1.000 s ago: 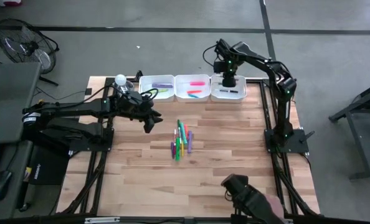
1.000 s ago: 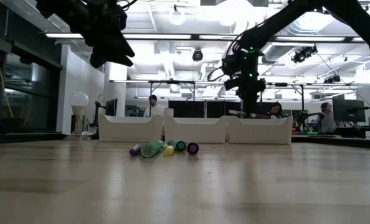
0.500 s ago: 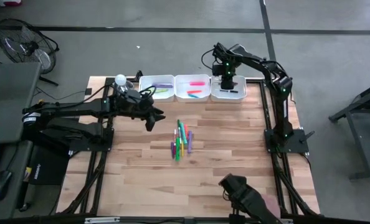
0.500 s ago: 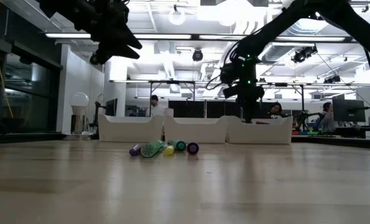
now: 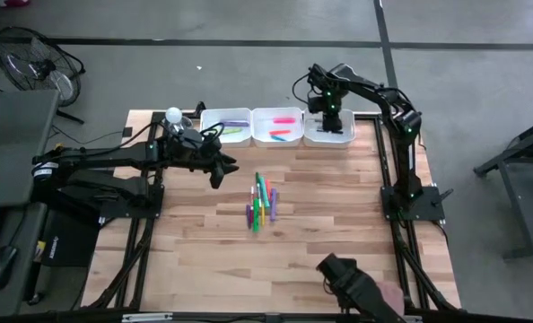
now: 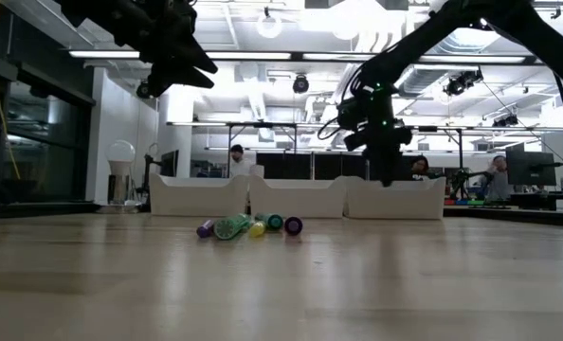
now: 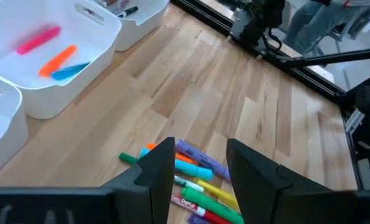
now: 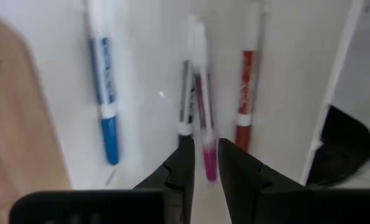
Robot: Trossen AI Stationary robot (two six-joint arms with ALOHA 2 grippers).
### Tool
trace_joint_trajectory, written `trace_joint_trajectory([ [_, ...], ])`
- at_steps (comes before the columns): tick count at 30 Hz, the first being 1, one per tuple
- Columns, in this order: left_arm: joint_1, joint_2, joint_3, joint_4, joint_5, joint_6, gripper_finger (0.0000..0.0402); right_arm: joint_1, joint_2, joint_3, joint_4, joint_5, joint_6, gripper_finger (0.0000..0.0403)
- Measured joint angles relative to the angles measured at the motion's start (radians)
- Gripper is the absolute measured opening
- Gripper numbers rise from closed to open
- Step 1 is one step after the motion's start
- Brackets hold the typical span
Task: Pick & Place Markers
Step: Put the violet highlighter pen into the left white bin
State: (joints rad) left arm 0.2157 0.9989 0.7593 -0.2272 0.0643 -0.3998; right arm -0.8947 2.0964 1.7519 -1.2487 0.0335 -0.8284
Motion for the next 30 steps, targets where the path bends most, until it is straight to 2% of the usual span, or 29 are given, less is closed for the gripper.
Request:
trace_joint_trajectory([
  [7, 0.0, 0.0, 0.0, -0.008, 0.012, 0.004, 0.0143, 0.026, 0.0, 0.0, -0.013, 0.022, 0.048, 0.0088],
  [13, 0.0, 0.0, 0.0, -0.01, 0.039, 0.032, 0.0143, 0.065, 0.0, 0.0, -0.064, 0.035, 0.182, 0.0118],
  [20, 0.0, 0.0, 0.0, -0.011, 0.042, 0.078, 0.0143, 0.095, -0.006, 0.0, -0.111, 0.017, 0.473, 0.0141],
  [27, 0.0, 0.0, 0.0, -0.012, 0.099, 0.13, 0.0143, 0.1, -0.046, 0.0, -0.184, 0.008, 0.876, 0.0147],
  [30, 0.0, 0.0, 0.0, -0.029, 0.114, 0.16, 0.0143, 0.106, -0.063, 0.001, -0.209, -0.058, 0.973, 0.0148],
])
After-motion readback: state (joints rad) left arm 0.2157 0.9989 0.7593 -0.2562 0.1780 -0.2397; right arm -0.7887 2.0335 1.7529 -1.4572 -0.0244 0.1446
